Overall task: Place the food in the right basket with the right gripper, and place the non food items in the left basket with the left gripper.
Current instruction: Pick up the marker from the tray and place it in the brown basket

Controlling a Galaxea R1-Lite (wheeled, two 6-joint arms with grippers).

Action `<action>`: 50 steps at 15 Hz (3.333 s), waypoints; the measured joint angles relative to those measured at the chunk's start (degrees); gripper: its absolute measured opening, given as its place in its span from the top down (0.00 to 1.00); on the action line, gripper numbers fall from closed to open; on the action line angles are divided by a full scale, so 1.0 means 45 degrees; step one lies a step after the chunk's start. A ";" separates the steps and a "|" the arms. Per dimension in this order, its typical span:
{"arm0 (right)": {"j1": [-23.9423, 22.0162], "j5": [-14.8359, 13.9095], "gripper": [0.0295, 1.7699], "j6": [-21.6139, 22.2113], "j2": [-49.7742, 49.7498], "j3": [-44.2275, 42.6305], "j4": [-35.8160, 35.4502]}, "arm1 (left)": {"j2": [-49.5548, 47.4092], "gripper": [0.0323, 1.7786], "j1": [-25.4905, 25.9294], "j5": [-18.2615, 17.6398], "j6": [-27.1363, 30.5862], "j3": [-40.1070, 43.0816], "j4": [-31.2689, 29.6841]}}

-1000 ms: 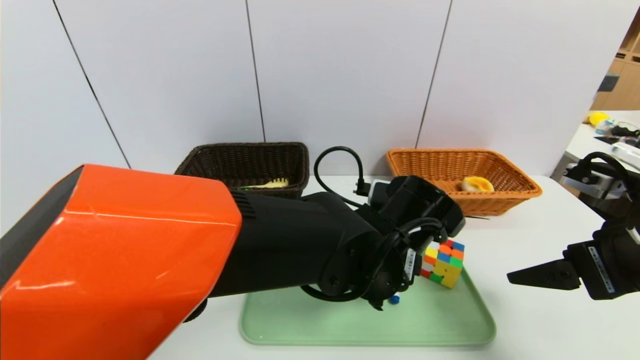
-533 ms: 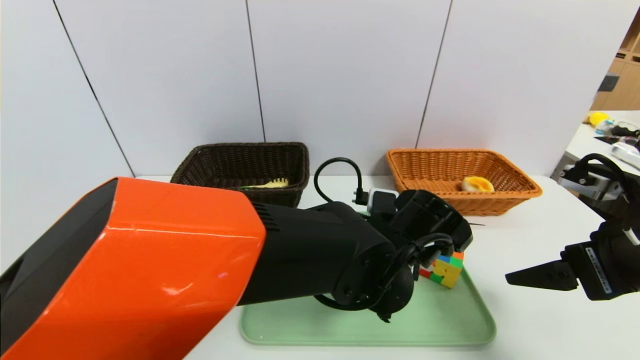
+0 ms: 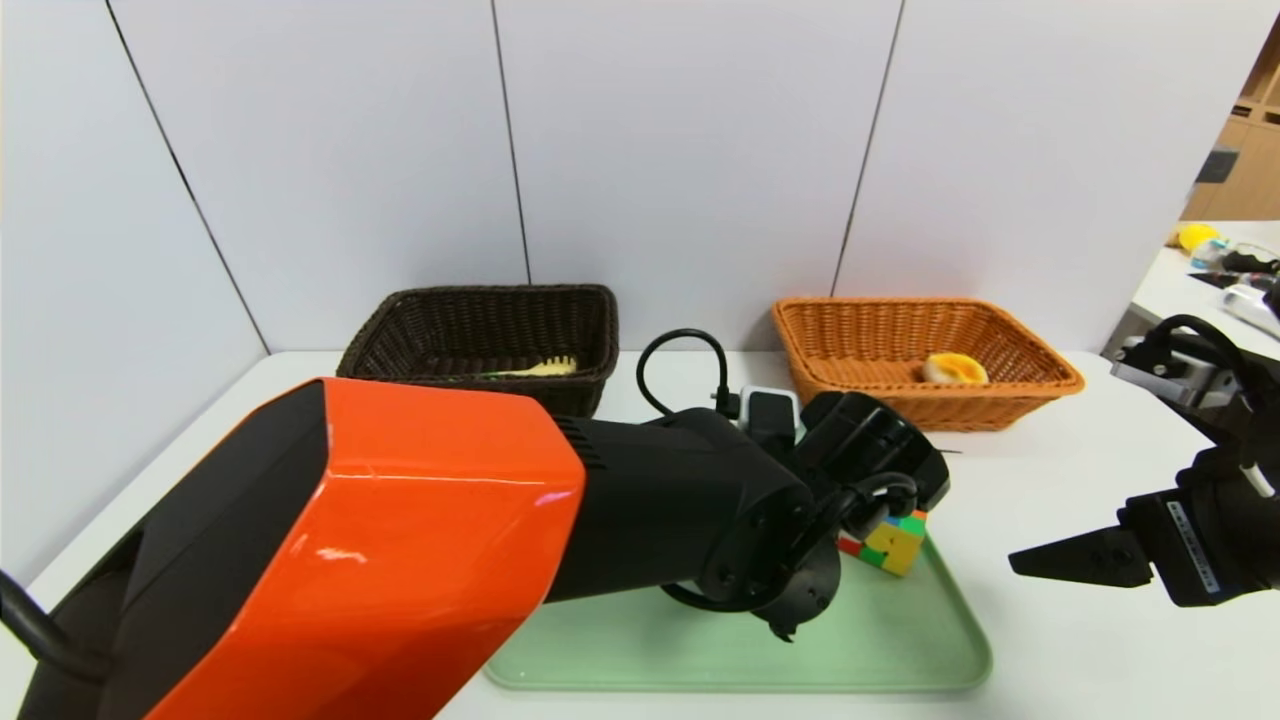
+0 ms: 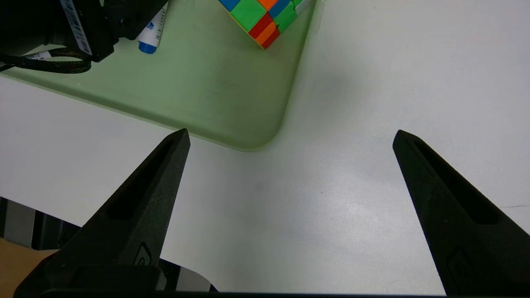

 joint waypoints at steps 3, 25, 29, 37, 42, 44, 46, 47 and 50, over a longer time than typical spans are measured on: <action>0.0014 0.0024 0.04 0.0000 0.0019 0.0060 -0.0011 | 0.0406 0.05 0.0000 0.0135 -0.0011 -0.0282 0.0014; 0.0000 0.0038 0.04 -0.0005 0.0038 0.0073 -0.0306 | 0.0656 0.88 0.0027 0.0141 -0.0022 -0.0545 0.0956; 0.0008 0.0024 0.04 0.0000 0.0014 0.0068 -0.0301 | 0.0466 0.88 0.0081 0.0149 -0.0022 -0.0526 0.1092; 0.0000 0.0049 0.04 0.0000 -0.0043 0.0016 -0.0320 | -0.2292 0.88 0.2108 -0.0331 0.1311 -0.0563 0.2649; 0.0000 0.0214 0.04 -0.0005 -0.0068 -0.0014 -0.0428 | -0.4435 0.88 0.4784 -0.3205 0.4803 -0.0534 0.3029; -0.0005 0.0219 0.04 -0.0005 -0.0087 0.0005 -0.0572 | -0.4920 0.88 0.5797 -0.4470 0.6794 -0.0539 0.3021; -0.0005 0.0228 0.04 -0.0008 -0.0108 0.0024 -0.0582 | -0.5201 0.88 0.6843 -0.5941 0.8642 -0.0555 0.2966; -0.0005 0.0247 0.04 0.0000 -0.0135 0.0041 -0.0582 | -0.5285 0.88 0.7352 -0.6892 0.9498 -0.0558 0.2961; 0.0000 0.0271 0.04 -0.0014 -0.0249 0.0060 -0.0582 | -0.5353 0.88 0.8704 -0.9644 1.2101 -0.0550 0.2953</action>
